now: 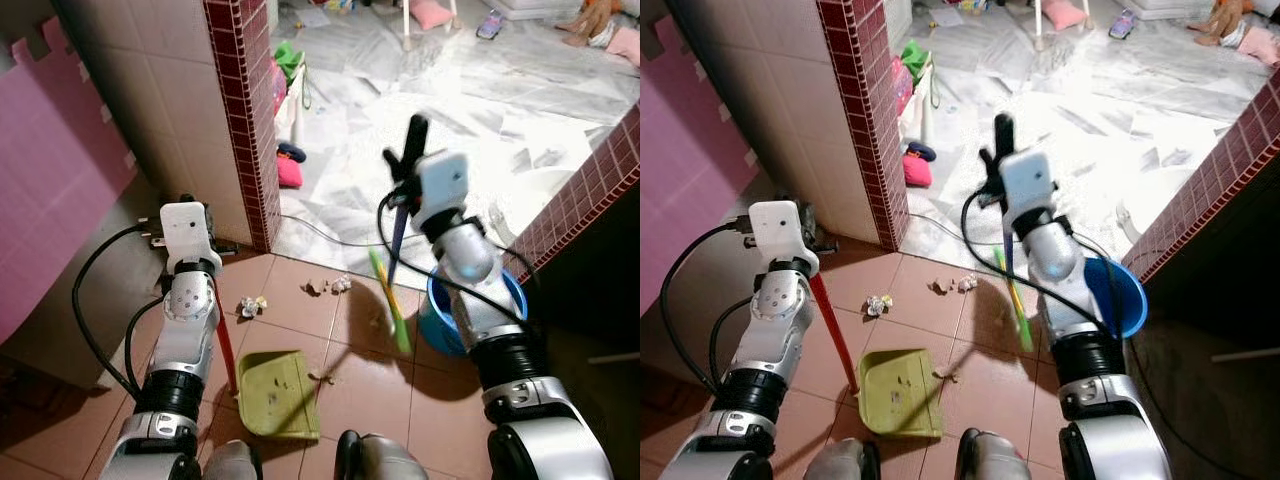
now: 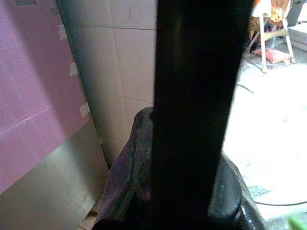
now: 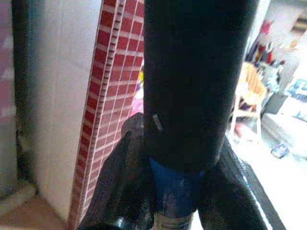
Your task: Sweep floor
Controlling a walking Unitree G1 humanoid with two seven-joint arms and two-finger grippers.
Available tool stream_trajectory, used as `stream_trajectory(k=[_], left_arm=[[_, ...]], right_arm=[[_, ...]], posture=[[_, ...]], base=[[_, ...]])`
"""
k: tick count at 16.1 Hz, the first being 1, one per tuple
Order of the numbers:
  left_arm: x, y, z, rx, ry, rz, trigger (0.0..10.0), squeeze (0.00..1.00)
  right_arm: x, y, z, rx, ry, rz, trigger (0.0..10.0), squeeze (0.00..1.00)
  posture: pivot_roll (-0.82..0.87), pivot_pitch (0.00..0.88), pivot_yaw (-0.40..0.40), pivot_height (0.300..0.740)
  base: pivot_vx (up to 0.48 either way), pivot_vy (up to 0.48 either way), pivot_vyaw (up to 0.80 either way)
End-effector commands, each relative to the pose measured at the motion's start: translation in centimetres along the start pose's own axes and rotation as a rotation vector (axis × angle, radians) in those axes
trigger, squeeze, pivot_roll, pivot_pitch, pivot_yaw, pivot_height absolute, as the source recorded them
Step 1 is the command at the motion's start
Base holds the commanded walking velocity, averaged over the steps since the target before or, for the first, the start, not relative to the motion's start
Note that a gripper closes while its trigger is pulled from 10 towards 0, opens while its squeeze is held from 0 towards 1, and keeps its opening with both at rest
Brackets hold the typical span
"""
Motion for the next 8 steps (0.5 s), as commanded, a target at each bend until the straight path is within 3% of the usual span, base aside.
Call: stream_trajectory(k=[1,3,6,7,8], left_arm=[[1.5,0.0,0.4,-0.014,0.015,0.067,10.0,0.00],[1.4,0.4,0.1,-0.006,-0.004,0.062,10.0,0.00],[1.4,0.7,-0.3,0.003,-0.011,0.062,10.0,0.00],[1.5,0.7,-0.5,0.007,-0.011,0.060,10.0,0.00],[1.5,0.7,-0.6,0.010,-0.011,0.058,10.0,0.00]], right_arm=[[1.2,-0.4,-0.4,0.029,0.042,0.073,10.0,0.00],[0.5,-0.1,-1.9,0.076,0.069,0.075,10.0,0.00],[-0.4,0.3,-4.6,0.129,0.012,0.060,10.0,0.00],[-0.8,0.6,-6.5,0.164,-0.086,0.037,10.0,0.00],[-0.8,0.5,-7.2,0.172,-0.188,0.016,10.0,0.00]], posture=[[0.00,0.190,-0.010,0.740],[0.03,0.215,-0.008,0.740],[0.04,0.229,-0.007,0.740],[0.04,0.229,-0.007,0.740],[0.04,0.233,-0.004,0.740]], base=[[0.000,0.000,0.00],[0.000,0.000,0.00],[0.000,0.000,0.00],[0.000,0.000,0.00],[0.000,0.000,0.00]])
Point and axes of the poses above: a point about 5 cm out from each wrist's last joint towards the gripper, its own y axis pointing back from the gripper into the wrist, its own x axis along the axis of the wrist's last joint, z = x × y, the point moved 2 cm from there along -y, pointing out of the wrist towards the gripper, and after that the axes turned 4 degrees about y, right-handed, at the moved point
